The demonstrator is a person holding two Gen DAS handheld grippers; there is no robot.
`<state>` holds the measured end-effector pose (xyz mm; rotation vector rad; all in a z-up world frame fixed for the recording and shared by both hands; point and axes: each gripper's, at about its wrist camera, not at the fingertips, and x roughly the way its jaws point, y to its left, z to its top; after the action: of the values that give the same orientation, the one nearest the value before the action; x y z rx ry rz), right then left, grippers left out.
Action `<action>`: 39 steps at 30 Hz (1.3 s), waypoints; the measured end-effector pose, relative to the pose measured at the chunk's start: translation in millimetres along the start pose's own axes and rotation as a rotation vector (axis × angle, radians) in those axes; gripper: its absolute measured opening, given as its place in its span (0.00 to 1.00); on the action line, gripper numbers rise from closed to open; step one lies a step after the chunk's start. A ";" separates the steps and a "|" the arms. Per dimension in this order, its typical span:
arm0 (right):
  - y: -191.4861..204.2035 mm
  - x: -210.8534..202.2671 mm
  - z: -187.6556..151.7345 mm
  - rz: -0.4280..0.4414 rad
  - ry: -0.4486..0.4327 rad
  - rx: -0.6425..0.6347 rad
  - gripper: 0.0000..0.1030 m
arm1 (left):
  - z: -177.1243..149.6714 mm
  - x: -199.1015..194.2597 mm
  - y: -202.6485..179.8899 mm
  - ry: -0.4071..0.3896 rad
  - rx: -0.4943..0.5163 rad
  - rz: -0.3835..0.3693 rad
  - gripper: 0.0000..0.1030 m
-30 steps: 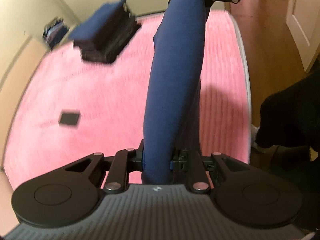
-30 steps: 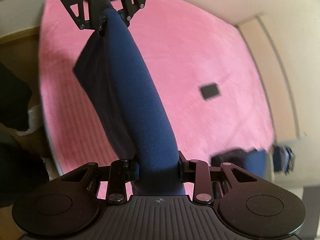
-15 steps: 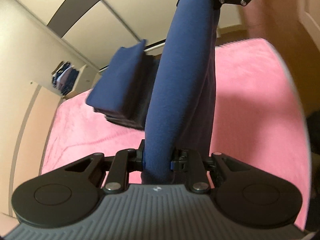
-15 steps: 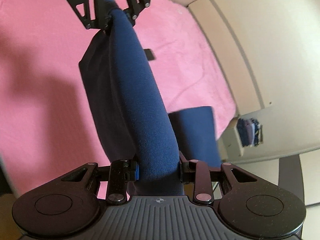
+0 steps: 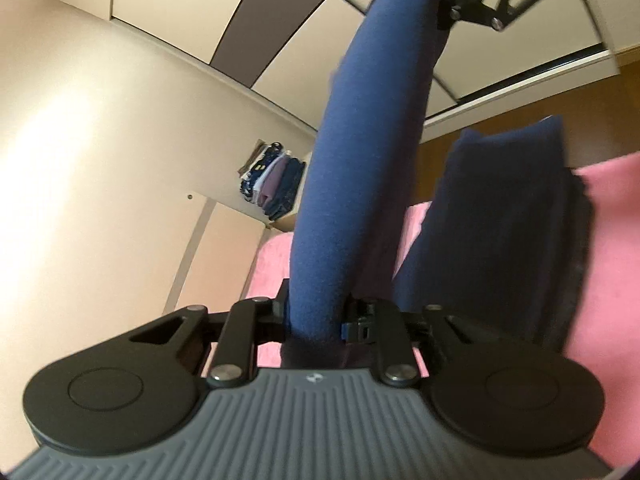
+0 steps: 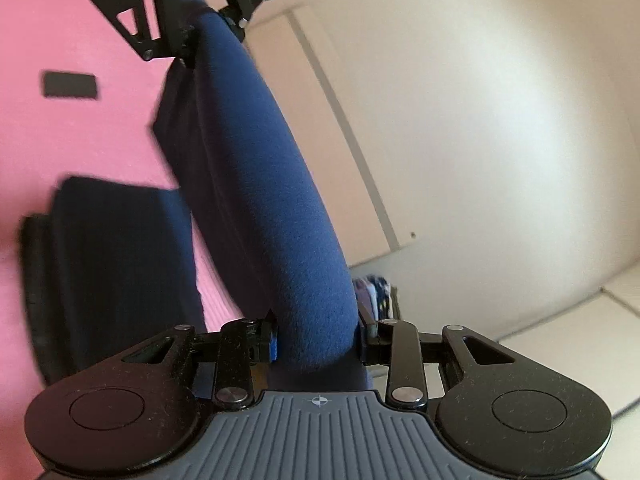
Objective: Fold clothes
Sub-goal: 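Lift the folded sweatshirt with both grippers and carry it toward the clothes stack, then lower the folded sweatshirt onto the stack of dark clothes with both grippers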
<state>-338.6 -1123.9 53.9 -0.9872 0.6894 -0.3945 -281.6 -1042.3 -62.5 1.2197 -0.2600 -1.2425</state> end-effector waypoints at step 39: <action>148.6 51.0 -97.5 0.148 0.196 0.099 0.46 | -105.3 49.0 -138.4 0.193 0.016 -0.130 0.20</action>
<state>-368.8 -1139.8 -127.8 -0.8041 0.9057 -0.3941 -265.4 -1001.2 -237.7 1.3783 -0.0494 -1.2250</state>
